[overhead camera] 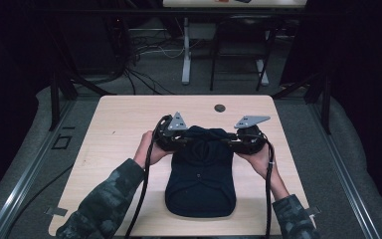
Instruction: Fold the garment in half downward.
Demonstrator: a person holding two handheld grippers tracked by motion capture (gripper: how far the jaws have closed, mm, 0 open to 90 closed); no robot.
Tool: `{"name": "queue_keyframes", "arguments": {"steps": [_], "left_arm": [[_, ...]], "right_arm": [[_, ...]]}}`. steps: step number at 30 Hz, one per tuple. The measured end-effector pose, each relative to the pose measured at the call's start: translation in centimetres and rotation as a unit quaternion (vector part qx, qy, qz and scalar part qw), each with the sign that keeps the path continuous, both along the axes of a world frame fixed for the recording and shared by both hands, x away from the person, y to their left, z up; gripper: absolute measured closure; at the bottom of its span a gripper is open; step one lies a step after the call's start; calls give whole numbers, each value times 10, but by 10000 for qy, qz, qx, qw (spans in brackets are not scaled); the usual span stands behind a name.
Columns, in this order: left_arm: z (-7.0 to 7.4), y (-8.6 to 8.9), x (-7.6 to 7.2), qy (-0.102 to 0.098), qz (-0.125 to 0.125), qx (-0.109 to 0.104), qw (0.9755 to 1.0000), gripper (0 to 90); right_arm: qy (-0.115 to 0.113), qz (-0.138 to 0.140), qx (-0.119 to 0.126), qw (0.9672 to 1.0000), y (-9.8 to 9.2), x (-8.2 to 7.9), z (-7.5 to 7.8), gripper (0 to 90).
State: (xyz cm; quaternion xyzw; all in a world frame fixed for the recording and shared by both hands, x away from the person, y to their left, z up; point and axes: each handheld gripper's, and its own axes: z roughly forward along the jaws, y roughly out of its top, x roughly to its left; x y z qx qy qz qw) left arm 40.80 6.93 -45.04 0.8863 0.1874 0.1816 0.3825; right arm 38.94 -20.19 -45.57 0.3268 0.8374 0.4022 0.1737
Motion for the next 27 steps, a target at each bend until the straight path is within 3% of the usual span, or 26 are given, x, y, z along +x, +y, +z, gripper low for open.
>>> {"name": "queue_keyframes", "arguments": {"steps": [5,7,11,17,22,27], "left_arm": [[-4,1,4,308,-4,7,9995,576],[-6,1,5,330,19,29,9994,564],[-7,2,2,278,19,-71,9996,593],[-10,4,-5,119,4,-63,9999,636],[-12,3,-11,-138,34,37,9999,633],[-13,3,-15,-167,23,51,9998,613]], "right_arm": [[-276,-72,-49,9996,4,-5,-2,758],[-336,-86,-67,9994,5,-6,-3,759],[-433,-94,-73,9990,5,-8,-4,757],[-404,-47,-66,9991,5,-13,-6,742],[-402,1,-128,9991,6,-16,-10,724],[-426,11,-86,9991,5,-19,-13,714]]}}
